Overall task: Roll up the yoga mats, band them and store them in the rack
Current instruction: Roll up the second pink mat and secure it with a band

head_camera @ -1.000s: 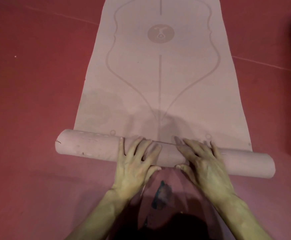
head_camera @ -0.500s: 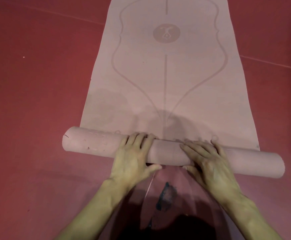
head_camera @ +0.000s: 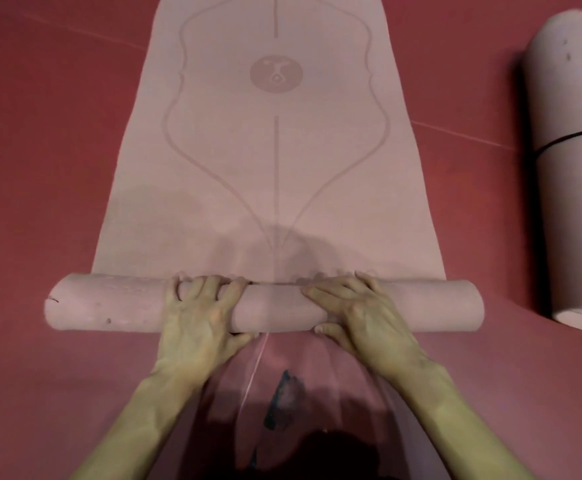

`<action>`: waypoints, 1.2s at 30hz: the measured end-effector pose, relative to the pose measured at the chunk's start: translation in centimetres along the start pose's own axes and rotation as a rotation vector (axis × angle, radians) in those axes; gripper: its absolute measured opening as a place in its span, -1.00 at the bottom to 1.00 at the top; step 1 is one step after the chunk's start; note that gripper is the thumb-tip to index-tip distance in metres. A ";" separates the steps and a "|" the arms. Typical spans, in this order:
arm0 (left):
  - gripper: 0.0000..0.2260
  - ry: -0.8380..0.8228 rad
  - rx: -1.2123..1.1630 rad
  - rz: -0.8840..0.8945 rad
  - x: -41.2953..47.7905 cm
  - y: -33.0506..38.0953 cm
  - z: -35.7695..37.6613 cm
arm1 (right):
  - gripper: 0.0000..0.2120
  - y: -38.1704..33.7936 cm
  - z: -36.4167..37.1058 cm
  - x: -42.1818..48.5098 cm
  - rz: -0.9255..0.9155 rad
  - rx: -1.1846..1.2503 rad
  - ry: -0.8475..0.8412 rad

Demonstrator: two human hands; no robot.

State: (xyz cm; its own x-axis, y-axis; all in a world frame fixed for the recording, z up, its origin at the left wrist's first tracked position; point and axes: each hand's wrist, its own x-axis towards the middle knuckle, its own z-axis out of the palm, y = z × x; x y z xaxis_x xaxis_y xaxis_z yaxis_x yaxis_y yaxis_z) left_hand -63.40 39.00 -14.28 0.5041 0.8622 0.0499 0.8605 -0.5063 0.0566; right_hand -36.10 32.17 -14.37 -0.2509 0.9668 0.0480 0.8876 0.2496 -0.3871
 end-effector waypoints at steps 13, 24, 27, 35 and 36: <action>-0.07 -0.058 0.008 -0.043 0.2 0.1 -0.1 | -0.30 1.5 -1.5 2.3 0.001 0.135 -0.215; -0.42 0.098 0.001 0.026 -0.5 0.4 0.8 | -0.34 -2.6 2.2 -2.5 0.193 -0.224 0.279; -0.42 0.075 0.009 0.007 0.0 0.3 0.6 | -0.27 -1.1 1.8 -1.5 0.137 -0.229 0.191; -0.06 -0.059 0.037 0.047 1.6 -0.8 0.3 | -0.32 0.7 0.7 0.8 0.105 -0.206 0.128; -0.05 -0.058 0.039 0.036 1.6 -0.7 0.3 | -0.32 0.8 0.6 1.0 0.103 -0.194 0.128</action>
State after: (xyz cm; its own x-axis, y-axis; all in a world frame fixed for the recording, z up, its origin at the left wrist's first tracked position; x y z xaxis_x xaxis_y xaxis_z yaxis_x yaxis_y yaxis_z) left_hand -63.14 40.76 -14.49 0.5368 0.8437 -0.0063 0.8436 -0.5366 0.0165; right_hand -35.84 33.35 -15.21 -0.1155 0.9836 0.1382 0.9665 0.1434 -0.2127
